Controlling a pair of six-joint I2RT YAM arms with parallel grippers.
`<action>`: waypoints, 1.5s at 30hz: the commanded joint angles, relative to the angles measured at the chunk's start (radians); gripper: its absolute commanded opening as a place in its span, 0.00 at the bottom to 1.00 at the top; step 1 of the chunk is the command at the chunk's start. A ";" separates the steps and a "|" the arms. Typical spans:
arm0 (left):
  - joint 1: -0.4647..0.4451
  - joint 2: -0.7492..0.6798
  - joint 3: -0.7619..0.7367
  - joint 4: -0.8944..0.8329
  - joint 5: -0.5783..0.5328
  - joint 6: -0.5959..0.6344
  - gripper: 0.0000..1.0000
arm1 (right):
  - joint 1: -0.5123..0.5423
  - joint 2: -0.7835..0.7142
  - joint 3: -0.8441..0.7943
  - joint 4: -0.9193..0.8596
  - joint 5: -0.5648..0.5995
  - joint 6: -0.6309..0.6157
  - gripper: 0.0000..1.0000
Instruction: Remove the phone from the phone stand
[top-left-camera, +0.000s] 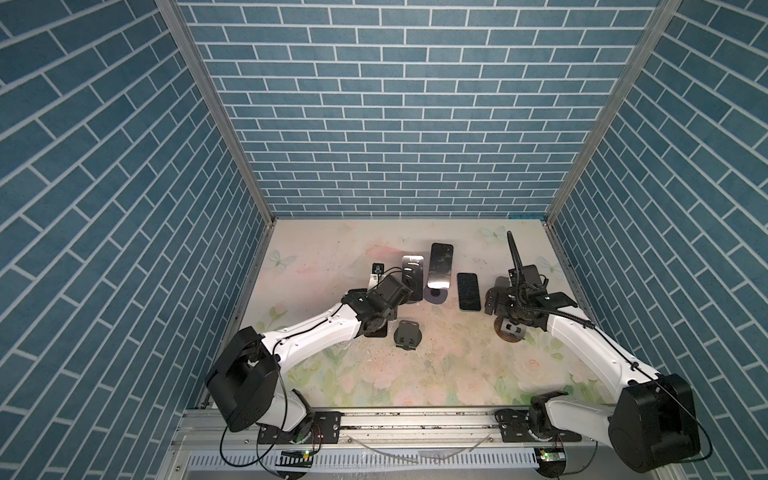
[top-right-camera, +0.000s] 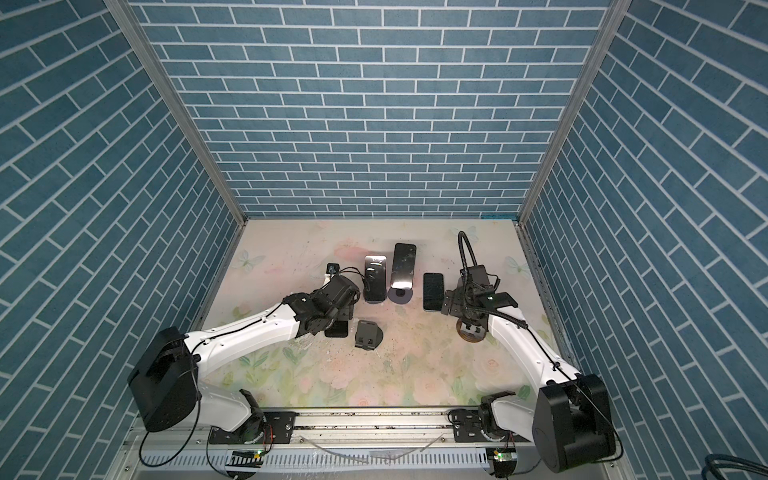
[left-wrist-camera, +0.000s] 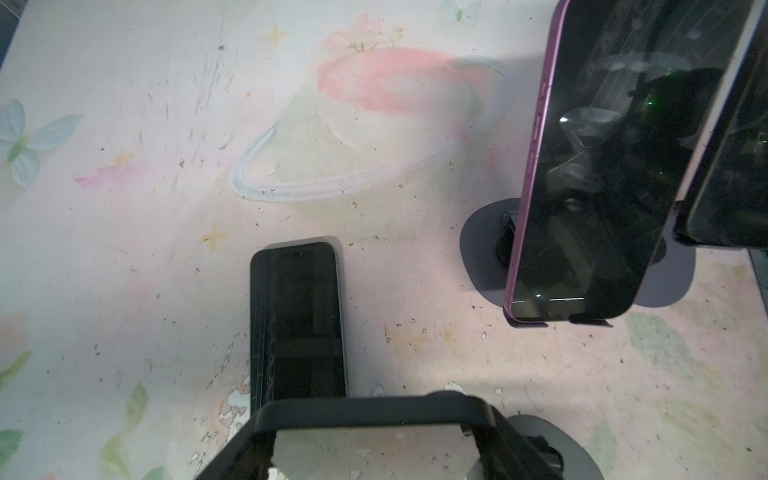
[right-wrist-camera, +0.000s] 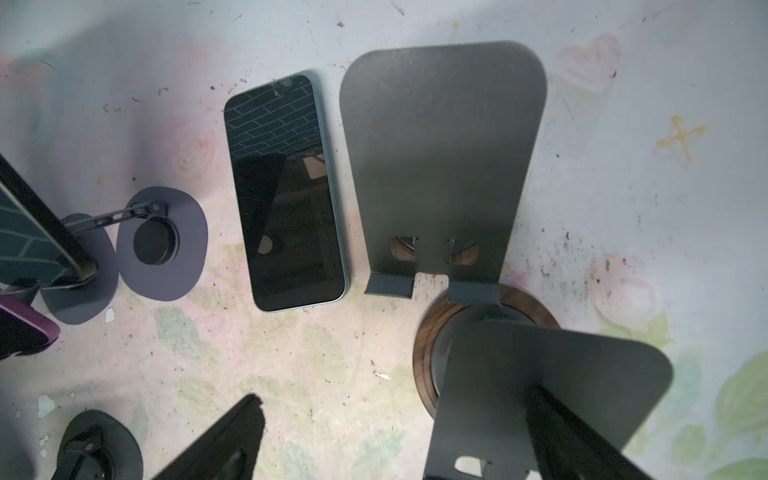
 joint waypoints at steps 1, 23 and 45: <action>0.024 0.035 0.050 0.033 0.042 0.024 0.68 | 0.003 0.034 0.015 0.001 0.000 -0.031 0.99; 0.128 0.304 0.218 0.075 0.191 0.096 0.68 | 0.003 0.083 0.072 -0.029 0.000 -0.037 0.99; 0.160 0.400 0.247 0.081 0.210 0.128 0.69 | 0.003 0.020 0.055 -0.055 -0.001 -0.003 0.99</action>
